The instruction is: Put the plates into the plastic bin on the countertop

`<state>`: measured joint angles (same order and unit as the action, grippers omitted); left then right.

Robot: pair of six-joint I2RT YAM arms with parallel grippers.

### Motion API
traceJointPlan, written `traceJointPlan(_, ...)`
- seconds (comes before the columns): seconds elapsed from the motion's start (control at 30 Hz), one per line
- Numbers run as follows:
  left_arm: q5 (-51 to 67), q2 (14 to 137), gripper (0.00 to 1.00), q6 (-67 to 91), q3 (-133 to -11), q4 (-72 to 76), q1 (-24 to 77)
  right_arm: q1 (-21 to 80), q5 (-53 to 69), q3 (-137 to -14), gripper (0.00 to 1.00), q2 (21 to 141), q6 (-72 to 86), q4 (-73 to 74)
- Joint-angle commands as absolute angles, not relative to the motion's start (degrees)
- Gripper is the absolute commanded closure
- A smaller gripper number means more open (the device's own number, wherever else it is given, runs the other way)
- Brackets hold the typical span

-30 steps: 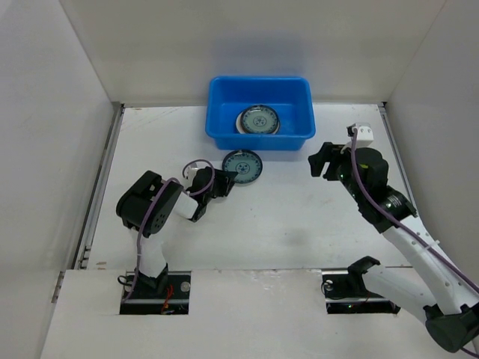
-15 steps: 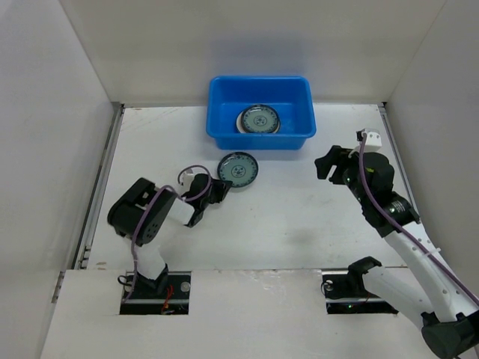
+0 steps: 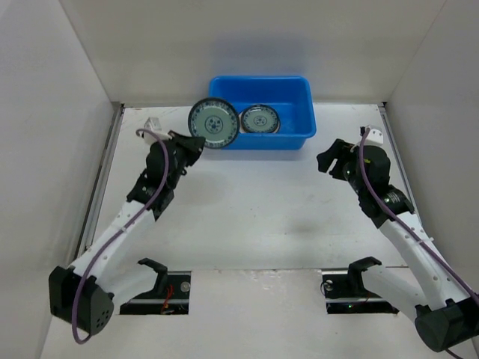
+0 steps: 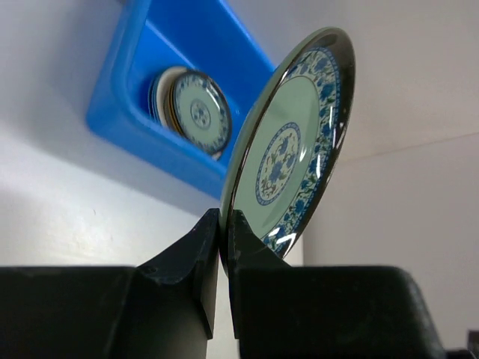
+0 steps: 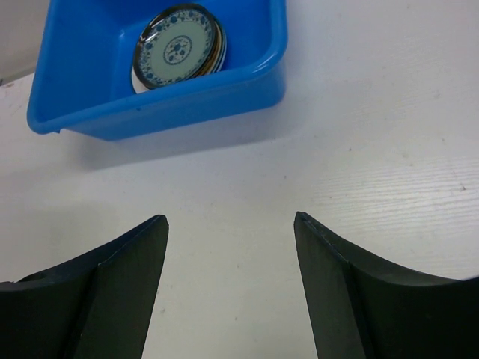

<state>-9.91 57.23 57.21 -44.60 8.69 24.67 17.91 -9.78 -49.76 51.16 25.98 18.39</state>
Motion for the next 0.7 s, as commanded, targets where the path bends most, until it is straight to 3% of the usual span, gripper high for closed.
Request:
traceJointPlan(0.0, -6.25, 65.88, 0.99, 43.00, -55.60, 2.54, 22.81, 17.80, -9.32, -50.54, 0.27, 51.06, 28.21, 13.54)
traceJointPlan(0.33, -2.55, 97.44, 0.97, 26.64, -86.11, 4.57, 24.83, 18.59, -9.93, -48.87, 0.27, 45.97, 29.26, 16.43)
traceJointPlan(0.67, 1.23, 118.64, 0.96, 20.66, -101.33, 10.80, 24.04, 18.85, -10.02, -46.93, 0.27, 42.45, 30.41, 19.68)
